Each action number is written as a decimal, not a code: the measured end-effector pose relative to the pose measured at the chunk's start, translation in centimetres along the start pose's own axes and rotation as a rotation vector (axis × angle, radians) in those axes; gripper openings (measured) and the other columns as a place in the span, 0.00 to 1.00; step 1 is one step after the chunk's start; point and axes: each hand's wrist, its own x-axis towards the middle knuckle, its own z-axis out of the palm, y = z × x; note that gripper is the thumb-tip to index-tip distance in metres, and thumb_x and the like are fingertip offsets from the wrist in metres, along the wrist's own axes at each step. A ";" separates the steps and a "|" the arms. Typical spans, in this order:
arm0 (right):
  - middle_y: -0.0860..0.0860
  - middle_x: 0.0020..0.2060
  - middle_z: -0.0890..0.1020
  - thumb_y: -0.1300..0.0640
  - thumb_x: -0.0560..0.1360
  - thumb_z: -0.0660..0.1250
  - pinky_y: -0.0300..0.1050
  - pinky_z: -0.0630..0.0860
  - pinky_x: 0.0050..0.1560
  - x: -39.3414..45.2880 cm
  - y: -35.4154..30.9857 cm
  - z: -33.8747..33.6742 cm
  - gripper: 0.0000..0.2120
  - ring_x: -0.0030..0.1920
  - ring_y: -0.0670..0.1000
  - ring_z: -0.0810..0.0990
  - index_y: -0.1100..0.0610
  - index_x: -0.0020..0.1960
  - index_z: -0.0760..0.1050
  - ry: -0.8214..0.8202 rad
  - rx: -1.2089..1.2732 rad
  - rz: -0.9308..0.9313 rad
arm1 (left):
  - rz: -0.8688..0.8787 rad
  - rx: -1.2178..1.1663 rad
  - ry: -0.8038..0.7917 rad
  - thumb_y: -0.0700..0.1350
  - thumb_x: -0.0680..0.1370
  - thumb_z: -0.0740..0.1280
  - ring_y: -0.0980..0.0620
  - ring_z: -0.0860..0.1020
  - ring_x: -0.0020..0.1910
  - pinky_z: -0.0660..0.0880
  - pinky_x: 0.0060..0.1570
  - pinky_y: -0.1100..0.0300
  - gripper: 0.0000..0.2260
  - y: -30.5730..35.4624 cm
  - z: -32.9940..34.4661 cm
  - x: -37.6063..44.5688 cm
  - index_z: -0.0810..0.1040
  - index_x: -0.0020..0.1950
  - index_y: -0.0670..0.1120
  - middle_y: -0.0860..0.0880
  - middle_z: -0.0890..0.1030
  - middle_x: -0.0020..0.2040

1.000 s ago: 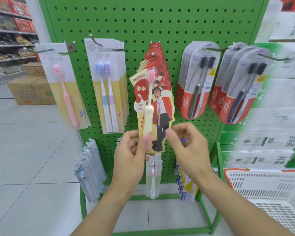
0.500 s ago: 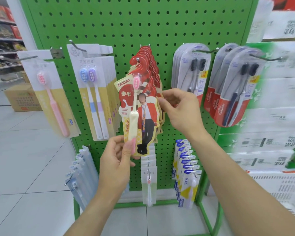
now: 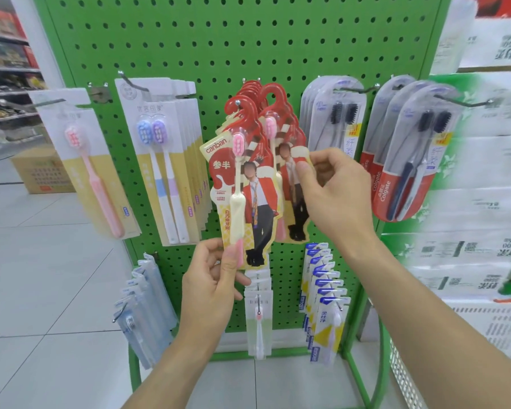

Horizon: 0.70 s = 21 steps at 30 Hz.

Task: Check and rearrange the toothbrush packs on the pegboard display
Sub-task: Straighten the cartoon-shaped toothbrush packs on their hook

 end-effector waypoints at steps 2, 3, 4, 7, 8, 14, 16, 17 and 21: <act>0.42 0.36 0.80 0.55 0.79 0.69 0.31 0.71 0.38 -0.5 0.0 -1.0 0.04 0.37 0.40 0.78 0.50 0.45 0.77 -0.005 -0.047 -0.026 | 0.002 0.018 0.001 0.56 0.78 0.62 0.47 0.83 0.35 0.77 0.27 0.57 0.12 0.0 -0.3 -0.1 0.75 0.56 0.52 0.54 0.84 0.47; 0.42 0.36 0.80 0.55 0.79 0.69 0.30 0.71 0.39 -0.7 0.0 -1.5 0.04 0.38 0.41 0.78 0.50 0.45 0.77 -0.004 -0.065 -0.035 | 0.002 0.032 0.000 0.57 0.78 0.60 0.47 0.84 0.35 0.76 0.26 0.57 0.12 -0.1 -0.4 -0.2 0.75 0.56 0.53 0.55 0.84 0.48; 0.42 0.37 0.80 0.55 0.79 0.69 0.31 0.70 0.40 -0.9 0.1 -2.0 0.04 0.39 0.41 0.78 0.50 0.45 0.76 -0.001 -0.079 -0.042 | 0.001 0.054 0.000 0.58 0.79 0.59 0.48 0.84 0.35 0.76 0.26 0.56 0.12 -0.1 -0.5 -0.3 0.75 0.56 0.54 0.56 0.83 0.48; 0.42 0.38 0.80 0.54 0.79 0.68 0.33 0.71 0.41 -1.7 0.3 -3.3 0.06 0.39 0.40 0.77 0.49 0.44 0.75 -0.004 -0.107 -0.045 | 0.018 0.130 0.073 0.61 0.80 0.55 0.51 0.83 0.34 0.74 0.33 0.53 0.13 -0.1 -0.7 -0.8 0.73 0.57 0.57 0.60 0.82 0.44; 0.42 0.38 0.80 0.54 0.79 0.68 0.34 0.71 0.41 -2.0 0.4 -3.8 0.05 0.39 0.41 0.77 0.50 0.44 0.74 -0.006 -0.117 -0.041 | 0.040 0.124 0.131 0.62 0.81 0.55 0.51 0.80 0.32 0.73 0.35 0.53 0.13 0.0 -0.8 -1.0 0.73 0.56 0.56 0.59 0.81 0.41; 0.48 0.33 0.82 0.53 0.81 0.65 0.51 0.73 0.39 -4.8 0.9 -7.0 0.05 0.34 0.53 0.76 0.51 0.47 0.73 -0.028 -0.087 -0.002 | 0.247 0.023 0.089 0.56 0.79 0.59 0.41 0.68 0.29 0.68 0.28 0.44 0.08 1.4 -0.8 -3.1 0.76 0.47 0.56 0.45 0.72 0.33; 0.47 0.33 0.83 0.51 0.82 0.66 0.52 0.71 0.37 -6.1 1.0 -7.8 0.07 0.31 0.56 0.76 0.50 0.46 0.72 -0.066 -0.045 0.020 | 0.220 0.018 -0.029 0.57 0.78 0.60 0.42 0.71 0.30 0.70 0.30 0.43 0.08 1.3 -0.5 -4.2 0.77 0.49 0.58 0.46 0.75 0.34; 0.48 0.31 0.83 0.50 0.82 0.66 0.51 0.71 0.35 -6.9 0.9 -8.1 0.07 0.30 0.56 0.77 0.50 0.46 0.72 -0.097 -0.009 0.040 | 0.205 0.030 -0.081 0.58 0.78 0.59 0.42 0.72 0.31 0.71 0.32 0.44 0.08 1.3 -0.4 -4.8 0.77 0.50 0.59 0.47 0.76 0.36; 0.56 0.29 0.83 0.51 0.76 0.64 0.45 0.70 0.26 -9.7 1.3 -7.5 0.10 0.24 0.52 0.76 0.57 0.50 0.74 -0.338 0.258 0.260 | 0.170 0.074 -0.155 0.60 0.78 0.61 0.51 0.80 0.46 0.77 0.41 0.58 0.12 2.1 -0.4 -5.9 0.76 0.60 0.64 0.57 0.80 0.51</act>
